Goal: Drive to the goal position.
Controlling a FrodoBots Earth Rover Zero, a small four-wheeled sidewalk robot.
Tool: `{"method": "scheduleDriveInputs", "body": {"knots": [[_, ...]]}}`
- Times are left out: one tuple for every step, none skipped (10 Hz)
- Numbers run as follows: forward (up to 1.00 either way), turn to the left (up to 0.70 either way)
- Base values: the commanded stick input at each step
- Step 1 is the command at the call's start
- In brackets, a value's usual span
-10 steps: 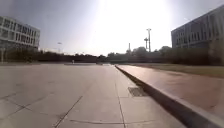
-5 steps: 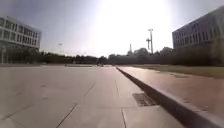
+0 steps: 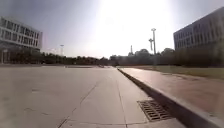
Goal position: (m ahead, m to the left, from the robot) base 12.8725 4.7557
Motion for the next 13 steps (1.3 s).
{"method": "scheduleDriveInputs", "body": {"knots": [[0.7,0.0],[0.7,0.0],[0.7,0.0],[0.7,0.0],[0.7,0.0],[0.7,0.0],[0.7,0.0],[0.7,0.0],[0.7,0.0],[0.7,0.0],[0.7,0.0],[0.7,0.0],[0.7,0.0]]}}
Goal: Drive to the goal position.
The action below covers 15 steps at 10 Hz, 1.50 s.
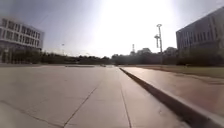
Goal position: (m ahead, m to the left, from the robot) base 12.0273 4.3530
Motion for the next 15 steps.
{"method": "scheduleDriveInputs", "body": {"knots": [[0.7,0.0],[0.7,0.0],[0.7,0.0],[0.7,-0.18],[0.7,-0.35],[0.7,-0.35],[0.7,-0.12],[0.7,0.0],[0.7,0.0],[0.7,0.0],[0.7,0.0],[0.7,0.0],[0.7,0.0],[0.7,0.0],[0.7,0.0]]}}
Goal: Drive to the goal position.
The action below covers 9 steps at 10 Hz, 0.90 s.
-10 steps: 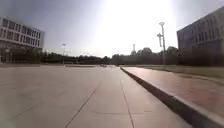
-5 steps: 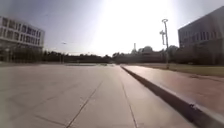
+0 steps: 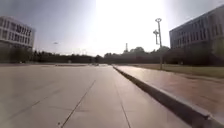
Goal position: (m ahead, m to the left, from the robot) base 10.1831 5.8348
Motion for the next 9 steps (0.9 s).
{"method": "scheduleDriveInputs", "body": {"knots": [[0.7,0.0],[0.7,0.0],[0.7,0.0],[0.7,0.0],[0.7,0.0],[0.7,0.0],[0.7,0.0],[0.7,0.0],[0.7,0.0]]}}
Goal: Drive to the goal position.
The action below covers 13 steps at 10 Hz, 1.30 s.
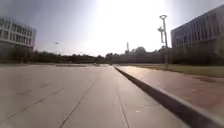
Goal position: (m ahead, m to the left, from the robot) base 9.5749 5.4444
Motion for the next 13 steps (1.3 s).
{"method": "scheduleDriveInputs", "body": {"knots": [[0.7,0.0],[0.7,0.0],[0.7,0.0],[0.7,0.0],[0.7,-0.3],[0.7,-0.35],[0.7,-0.35],[0.7,0.0],[0.7,0.0],[0.7,0.0],[0.7,0.0],[0.7,0.0],[0.7,0.0]]}}
